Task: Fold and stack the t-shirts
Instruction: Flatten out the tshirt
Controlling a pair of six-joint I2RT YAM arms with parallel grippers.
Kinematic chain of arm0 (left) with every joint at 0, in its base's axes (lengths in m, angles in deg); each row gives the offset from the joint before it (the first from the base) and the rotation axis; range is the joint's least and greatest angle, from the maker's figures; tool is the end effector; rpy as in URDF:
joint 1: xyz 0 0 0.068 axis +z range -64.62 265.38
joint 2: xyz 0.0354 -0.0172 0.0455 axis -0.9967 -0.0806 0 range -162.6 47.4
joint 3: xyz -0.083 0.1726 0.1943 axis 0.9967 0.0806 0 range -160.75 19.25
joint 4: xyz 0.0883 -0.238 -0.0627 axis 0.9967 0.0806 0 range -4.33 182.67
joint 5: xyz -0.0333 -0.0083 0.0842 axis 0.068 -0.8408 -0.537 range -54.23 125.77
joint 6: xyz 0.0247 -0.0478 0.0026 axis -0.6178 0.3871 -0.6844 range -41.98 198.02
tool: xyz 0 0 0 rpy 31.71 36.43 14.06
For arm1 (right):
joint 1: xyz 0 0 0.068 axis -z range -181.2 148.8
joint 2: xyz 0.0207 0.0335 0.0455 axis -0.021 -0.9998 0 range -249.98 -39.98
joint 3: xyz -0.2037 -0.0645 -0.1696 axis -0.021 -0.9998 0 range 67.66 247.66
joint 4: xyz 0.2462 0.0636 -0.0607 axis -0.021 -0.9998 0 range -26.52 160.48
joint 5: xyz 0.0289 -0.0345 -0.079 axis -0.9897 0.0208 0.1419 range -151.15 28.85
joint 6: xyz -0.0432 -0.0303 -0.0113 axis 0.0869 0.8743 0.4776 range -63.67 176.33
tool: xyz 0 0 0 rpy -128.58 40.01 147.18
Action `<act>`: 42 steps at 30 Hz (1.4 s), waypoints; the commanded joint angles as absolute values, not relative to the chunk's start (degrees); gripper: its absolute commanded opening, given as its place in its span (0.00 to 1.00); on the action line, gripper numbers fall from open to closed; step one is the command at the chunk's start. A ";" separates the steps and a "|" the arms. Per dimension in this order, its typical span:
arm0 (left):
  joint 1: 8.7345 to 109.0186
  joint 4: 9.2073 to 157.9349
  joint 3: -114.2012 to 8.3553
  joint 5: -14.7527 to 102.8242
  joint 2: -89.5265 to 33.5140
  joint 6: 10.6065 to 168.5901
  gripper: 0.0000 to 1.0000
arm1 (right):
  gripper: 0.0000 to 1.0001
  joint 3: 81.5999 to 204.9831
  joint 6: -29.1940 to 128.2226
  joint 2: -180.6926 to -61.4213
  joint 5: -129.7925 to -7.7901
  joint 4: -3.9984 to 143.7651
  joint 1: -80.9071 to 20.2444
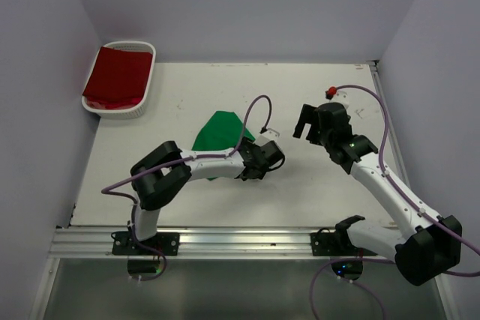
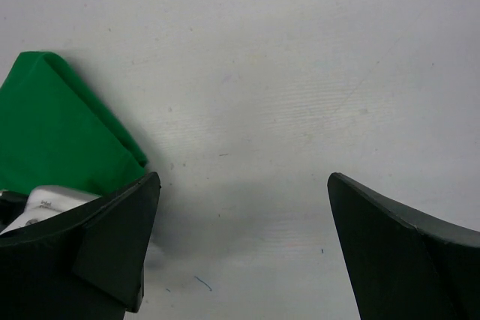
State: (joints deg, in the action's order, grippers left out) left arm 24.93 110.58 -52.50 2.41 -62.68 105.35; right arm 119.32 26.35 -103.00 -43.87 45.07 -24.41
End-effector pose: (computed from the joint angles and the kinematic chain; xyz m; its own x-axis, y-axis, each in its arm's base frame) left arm 0.2078 -0.3268 0.1640 -0.6687 0.4020 -0.6256 0.3347 0.9139 0.2295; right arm 0.2236 0.0844 0.2946 -0.5553 0.2811 -0.7827 0.1384 0.9593 0.2463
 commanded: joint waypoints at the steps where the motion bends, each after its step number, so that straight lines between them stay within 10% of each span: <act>1: 25.00 110.11 -54.84 -6.13 -64.83 104.56 0.75 | 0.99 121.10 26.36 -102.20 -42.34 44.55 -24.32; 3: 25.17 110.37 -55.46 -7.02 -66.41 104.30 0.64 | 0.99 120.83 26.53 -101.77 -42.52 44.55 -24.32; 4: 25.26 110.63 -55.81 -7.81 -66.68 104.56 0.31 | 0.99 120.66 26.71 -101.50 -42.60 44.64 -24.32; 6: 25.35 112.30 -56.86 -8.96 -66.25 105.35 0.02 | 0.99 120.22 26.97 -101.15 -42.52 44.73 -24.32; 21: 26.66 123.11 -70.14 -12.21 -45.15 103.51 0.00 | 0.99 113.45 27.68 -109.14 -68.61 59.31 -25.02; 42: 31.24 125.66 -104.65 -15.47 -50.06 89.64 0.00 | 0.99 113.54 29.52 -110.56 -66.69 58.62 -39.17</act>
